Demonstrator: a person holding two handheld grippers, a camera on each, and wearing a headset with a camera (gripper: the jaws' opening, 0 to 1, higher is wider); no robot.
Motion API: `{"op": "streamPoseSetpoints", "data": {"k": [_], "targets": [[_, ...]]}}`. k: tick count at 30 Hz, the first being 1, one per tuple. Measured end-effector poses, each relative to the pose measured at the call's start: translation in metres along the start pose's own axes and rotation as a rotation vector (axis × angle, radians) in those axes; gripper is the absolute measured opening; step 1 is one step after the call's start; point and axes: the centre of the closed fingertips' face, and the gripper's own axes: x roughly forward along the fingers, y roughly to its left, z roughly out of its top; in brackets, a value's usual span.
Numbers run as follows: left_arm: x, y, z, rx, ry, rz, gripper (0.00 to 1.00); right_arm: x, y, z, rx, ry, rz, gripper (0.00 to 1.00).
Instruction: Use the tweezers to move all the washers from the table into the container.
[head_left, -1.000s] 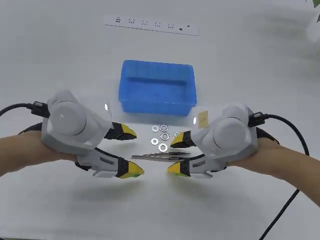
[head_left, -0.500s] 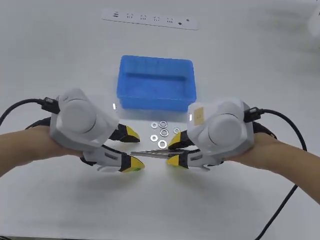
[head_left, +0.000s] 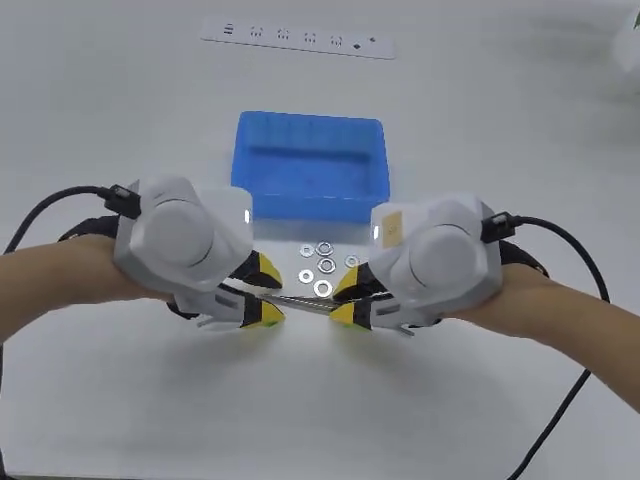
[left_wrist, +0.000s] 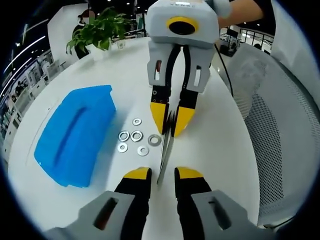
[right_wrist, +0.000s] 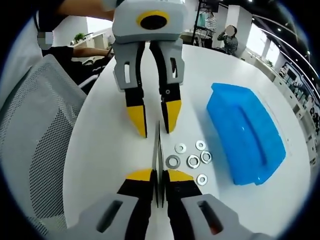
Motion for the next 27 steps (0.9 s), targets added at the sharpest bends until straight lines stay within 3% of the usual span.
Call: {"op": "streamPoseSetpoints", "data": {"k": [2,6,10,12,14,19,21,24,25,27], "targets": [[0.001,0.001,0.001,0.02,0.007,-0.009,0.21,0.0,0.0,0.0,0.024,-0.002,0.0,0.1],[0.003,0.004,0.002,0.037,-0.002,-0.007,0.08,0.001,0.001,0.002,0.018,0.005,0.0,0.1],[0.003,0.003,0.002,0.034,-0.004,-0.014,0.07,0.001,0.002,0.002,0.003,0.013,-0.007,0.09],[0.003,0.002,0.002,0.097,0.008,-0.014,0.06,0.001,0.001,0.002,0.0,0.014,-0.009,0.09],[0.003,0.001,0.002,0.114,0.031,0.009,0.05,0.001,0.001,0.002,-0.025,0.016,-0.015,0.09],[-0.005,-0.008,0.001,0.098,0.022,0.015,0.04,0.002,0.008,0.004,-0.041,-0.005,-0.015,0.08],[-0.011,-0.012,0.004,0.106,0.015,0.013,0.04,0.001,0.01,0.007,-0.03,-0.034,-0.026,0.09],[-0.029,-0.013,0.022,0.088,-0.065,0.058,0.04,-0.007,0.01,0.013,-0.025,-0.09,-0.049,0.09],[-0.033,-0.011,0.028,0.114,-0.081,0.085,0.04,-0.008,0.009,0.015,-0.033,-0.105,-0.065,0.09],[-0.042,-0.017,0.038,0.138,-0.091,0.095,0.04,-0.012,0.009,0.019,-0.059,-0.128,-0.086,0.09]]}}
